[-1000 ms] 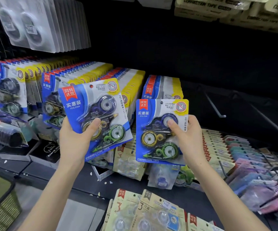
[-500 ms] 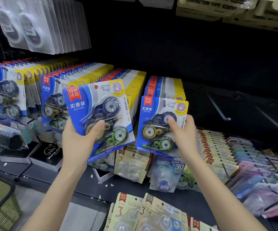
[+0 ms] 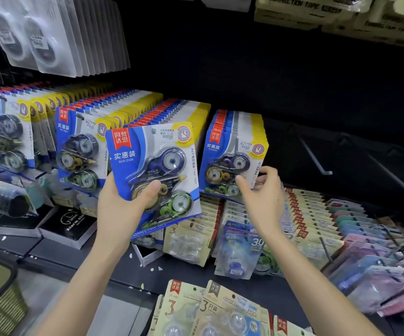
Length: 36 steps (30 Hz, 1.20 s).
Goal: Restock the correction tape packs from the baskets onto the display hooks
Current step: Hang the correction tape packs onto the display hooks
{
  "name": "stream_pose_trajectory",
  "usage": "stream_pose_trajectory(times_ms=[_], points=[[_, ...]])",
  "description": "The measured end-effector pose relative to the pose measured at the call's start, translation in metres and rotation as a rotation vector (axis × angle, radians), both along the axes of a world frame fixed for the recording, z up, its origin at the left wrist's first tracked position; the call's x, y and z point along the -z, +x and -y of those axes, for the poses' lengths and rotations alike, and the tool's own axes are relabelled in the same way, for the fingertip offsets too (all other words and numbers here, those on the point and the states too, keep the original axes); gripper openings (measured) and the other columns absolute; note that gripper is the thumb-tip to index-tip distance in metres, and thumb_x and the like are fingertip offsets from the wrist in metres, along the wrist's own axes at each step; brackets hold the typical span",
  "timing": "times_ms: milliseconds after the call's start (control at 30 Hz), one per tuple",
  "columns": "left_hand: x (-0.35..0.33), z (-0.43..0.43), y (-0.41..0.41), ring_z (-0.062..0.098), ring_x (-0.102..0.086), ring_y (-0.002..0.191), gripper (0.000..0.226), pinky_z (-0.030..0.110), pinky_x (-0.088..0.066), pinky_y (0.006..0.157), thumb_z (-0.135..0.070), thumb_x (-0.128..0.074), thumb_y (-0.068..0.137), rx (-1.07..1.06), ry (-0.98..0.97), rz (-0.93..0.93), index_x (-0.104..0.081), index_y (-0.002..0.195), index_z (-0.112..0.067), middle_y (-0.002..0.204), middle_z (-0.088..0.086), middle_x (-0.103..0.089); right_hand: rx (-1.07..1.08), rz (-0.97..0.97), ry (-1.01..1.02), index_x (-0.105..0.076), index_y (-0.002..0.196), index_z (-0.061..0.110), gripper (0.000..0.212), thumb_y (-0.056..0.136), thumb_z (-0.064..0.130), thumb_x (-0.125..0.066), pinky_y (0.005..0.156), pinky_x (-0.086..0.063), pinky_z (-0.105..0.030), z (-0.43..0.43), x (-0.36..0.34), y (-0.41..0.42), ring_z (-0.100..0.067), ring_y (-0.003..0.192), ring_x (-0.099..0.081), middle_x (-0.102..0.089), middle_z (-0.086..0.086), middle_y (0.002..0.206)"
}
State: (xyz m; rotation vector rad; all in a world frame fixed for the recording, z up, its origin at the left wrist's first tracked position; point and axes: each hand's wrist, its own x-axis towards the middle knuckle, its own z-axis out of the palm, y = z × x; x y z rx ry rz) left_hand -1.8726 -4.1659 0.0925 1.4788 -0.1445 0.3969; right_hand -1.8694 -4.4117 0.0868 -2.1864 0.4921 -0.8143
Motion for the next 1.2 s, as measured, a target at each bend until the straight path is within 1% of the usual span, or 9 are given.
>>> stream_pose_trajectory(times_ms=[167, 267, 367, 467, 600, 700, 800, 1033, 1200], points=[[0.004, 0.012, -0.008, 0.000, -0.069, 0.088, 0.054, 0.017, -0.054, 0.070, -0.037, -0.088, 0.062, 0.302, -0.012, -0.037, -0.060, 0.107, -0.030, 0.097, -0.019, -0.074, -0.626, 0.013, 0.526, -0.058, 0.115, 0.020, 0.039, 0.083, 0.036, -0.075, 0.087, -0.054, -0.029, -0.034, -0.019, -0.051, -0.006, 0.098, -0.067, -0.071, 0.006, 0.103], [0.010, 0.030, -0.017, 0.000, -0.069, 0.088, 0.059, 0.017, -0.054, 0.070, -0.042, -0.082, 0.057, 0.433, 0.054, -0.063, -0.061, 0.110, -0.029, 0.100, -0.017, -0.074, -0.680, 0.071, 0.620, -0.058, 0.123, 0.014, 0.039, 0.086, 0.016, -0.072, 0.101, -0.050, -0.042, -0.036, -0.017, -0.061, -0.018, 0.114, -0.065, -0.070, -0.001, 0.119], [0.016, 0.035, -0.013, 0.000, -0.067, 0.096, 0.039, 0.014, -0.051, 0.078, -0.044, -0.083, 0.073, 0.433, 0.189, -0.028, -0.062, 0.105, -0.038, 0.104, -0.019, -0.072, -0.618, 0.116, 0.677, -0.058, 0.123, 0.015, 0.044, 0.082, 0.020, -0.072, 0.103, -0.048, -0.049, -0.026, -0.015, -0.066, -0.020, 0.115, -0.065, -0.070, -0.002, 0.120], [0.015, 0.026, 0.001, 0.013, -0.066, 0.100, 0.042, 0.027, -0.049, 0.084, -0.057, -0.058, 0.080, 0.114, 0.485, 0.130, -0.063, 0.110, -0.028, 0.110, -0.007, -0.070, -0.529, 0.160, 0.565, -0.060, 0.119, 0.018, 0.039, 0.083, 0.021, -0.076, 0.100, -0.050, -0.052, -0.009, -0.017, -0.066, -0.020, 0.111, -0.066, -0.071, 0.000, 0.116], [0.021, 0.016, 0.034, 0.038, -0.052, 0.122, 0.055, 0.041, -0.039, 0.101, -0.045, -0.049, 0.092, -0.293, 0.896, 0.427, -0.057, 0.128, -0.005, 0.134, 0.020, -0.056, -0.475, 0.175, 0.424, -0.060, 0.110, 0.020, 0.026, 0.088, 0.014, -0.072, 0.096, -0.052, -0.051, 0.004, -0.022, -0.059, -0.017, 0.105, -0.067, -0.071, 0.001, 0.110], [0.030, 0.021, 0.049, 0.047, -0.034, 0.139, 0.064, 0.057, -0.037, 0.105, -0.052, -0.045, 0.091, -0.308, 0.964, 0.361, -0.046, 0.145, -0.017, 0.151, 0.025, -0.038, -0.449, 0.186, 0.379, -0.060, 0.108, 0.021, 0.025, 0.088, 0.013, -0.072, 0.094, -0.054, -0.047, 0.006, -0.028, -0.049, -0.015, 0.102, -0.067, -0.070, 0.002, 0.108], [0.035, 0.026, 0.055, 0.047, -0.027, 0.143, 0.068, 0.060, -0.035, 0.107, -0.051, -0.056, 0.090, -0.298, 0.992, 0.345, -0.039, 0.150, -0.023, 0.155, 0.026, -0.030, -0.430, 0.183, 0.371, -0.060, 0.108, 0.019, 0.025, 0.088, 0.012, -0.072, 0.091, -0.055, -0.040, 0.006, -0.029, -0.041, -0.013, 0.100, -0.067, -0.070, 0.004, 0.106], [0.034, 0.030, 0.060, 0.050, -0.036, 0.135, 0.065, 0.060, -0.038, 0.103, -0.044, -0.059, 0.087, -0.371, 0.989, 0.382, -0.045, 0.147, -0.024, 0.148, 0.027, -0.040, -0.363, 0.135, 0.388, -0.058, 0.114, 0.020, 0.025, 0.091, 0.019, -0.068, 0.088, -0.053, -0.028, 0.012, -0.014, -0.017, -0.004, 0.099, -0.065, -0.068, 0.008, 0.109], [0.031, 0.032, 0.060, 0.051, -0.040, 0.131, 0.064, 0.062, -0.041, 0.099, -0.045, -0.059, 0.087, -0.372, 1.000, 0.353, -0.047, 0.146, -0.023, 0.146, 0.028, -0.043, -0.298, -0.009, 0.199, -0.053, 0.125, 0.018, 0.040, 0.093, 0.040, -0.063, 0.087, -0.045, -0.030, 0.021, 0.003, 0.017, -0.009, 0.106, -0.058, -0.060, 0.012, 0.111]])
